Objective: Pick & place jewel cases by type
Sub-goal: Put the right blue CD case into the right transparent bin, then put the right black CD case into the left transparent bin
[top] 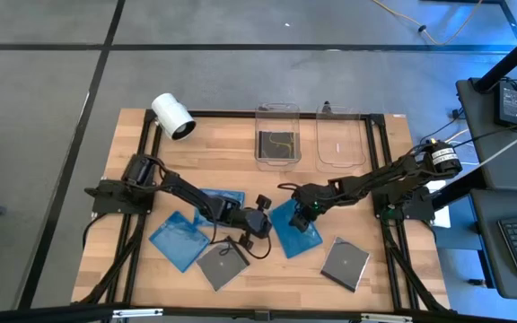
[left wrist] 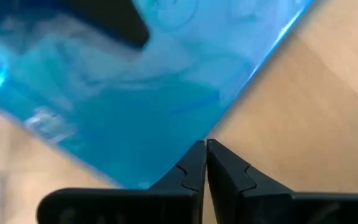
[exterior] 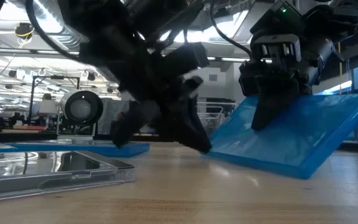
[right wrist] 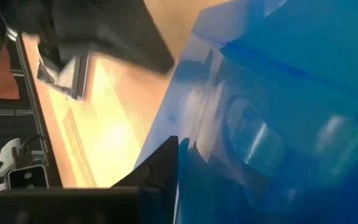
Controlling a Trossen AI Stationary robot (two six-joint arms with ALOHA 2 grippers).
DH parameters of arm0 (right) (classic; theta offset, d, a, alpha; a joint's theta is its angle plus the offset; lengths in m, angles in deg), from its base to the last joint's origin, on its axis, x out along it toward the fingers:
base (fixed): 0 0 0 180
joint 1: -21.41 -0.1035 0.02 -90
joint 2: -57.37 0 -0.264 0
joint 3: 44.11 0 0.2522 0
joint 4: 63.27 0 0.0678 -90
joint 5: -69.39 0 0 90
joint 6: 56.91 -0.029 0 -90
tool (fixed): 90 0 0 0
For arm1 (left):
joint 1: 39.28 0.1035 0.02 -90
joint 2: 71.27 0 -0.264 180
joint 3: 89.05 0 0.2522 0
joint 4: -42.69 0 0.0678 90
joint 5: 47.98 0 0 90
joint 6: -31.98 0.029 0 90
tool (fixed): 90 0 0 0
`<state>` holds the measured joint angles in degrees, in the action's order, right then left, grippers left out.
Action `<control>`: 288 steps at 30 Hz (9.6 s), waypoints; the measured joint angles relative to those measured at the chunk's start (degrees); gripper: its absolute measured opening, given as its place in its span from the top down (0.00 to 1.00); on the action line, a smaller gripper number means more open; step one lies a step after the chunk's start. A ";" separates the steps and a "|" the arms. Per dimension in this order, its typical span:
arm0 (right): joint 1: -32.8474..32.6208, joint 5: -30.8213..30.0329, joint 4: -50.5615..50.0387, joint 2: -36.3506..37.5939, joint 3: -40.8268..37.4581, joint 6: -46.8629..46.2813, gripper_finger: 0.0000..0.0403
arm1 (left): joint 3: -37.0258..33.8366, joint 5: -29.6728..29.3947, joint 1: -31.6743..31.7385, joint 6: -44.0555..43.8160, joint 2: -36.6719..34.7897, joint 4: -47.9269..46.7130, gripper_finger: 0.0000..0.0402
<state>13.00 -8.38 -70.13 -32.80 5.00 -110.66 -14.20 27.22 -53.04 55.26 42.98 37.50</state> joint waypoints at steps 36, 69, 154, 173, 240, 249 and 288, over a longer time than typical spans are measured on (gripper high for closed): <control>0.71 -0.48 9.18 2.58 -0.15 5.88 0.90 | -0.08 -14.25 -0.40 -22.32 -16.88 -39.35 0.99; 28.16 -30.18 -17.41 48.92 -0.15 22.74 0.90 | -22.06 -14.24 -4.22 -40.51 -35.55 -18.56 0.99; 51.48 -36.14 -35.78 23.58 -0.04 34.51 0.57 | -22.37 -14.08 -4.20 -40.11 -35.48 -16.87 0.97; 51.47 -34.67 -37.31 23.58 5.89 33.48 0.57 | -22.37 -14.08 -4.20 -40.64 -35.48 -16.87 0.97; -41.22 1.65 -70.94 5.53 16.68 -0.96 0.57 | -14.68 10.18 2.29 -24.67 -10.65 28.14 0.97; -41.33 -1.56 -67.15 5.52 16.68 7.52 0.57 | -14.68 10.03 2.48 -23.55 -10.65 27.89 0.97; -44.96 0.73 -49.66 4.43 2.13 -0.66 0.57 | -10.17 13.22 2.11 -19.99 -0.37 30.16 0.97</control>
<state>-31.96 -7.65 -119.79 -28.37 7.13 -111.33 -24.37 40.44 -50.93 35.27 42.61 67.66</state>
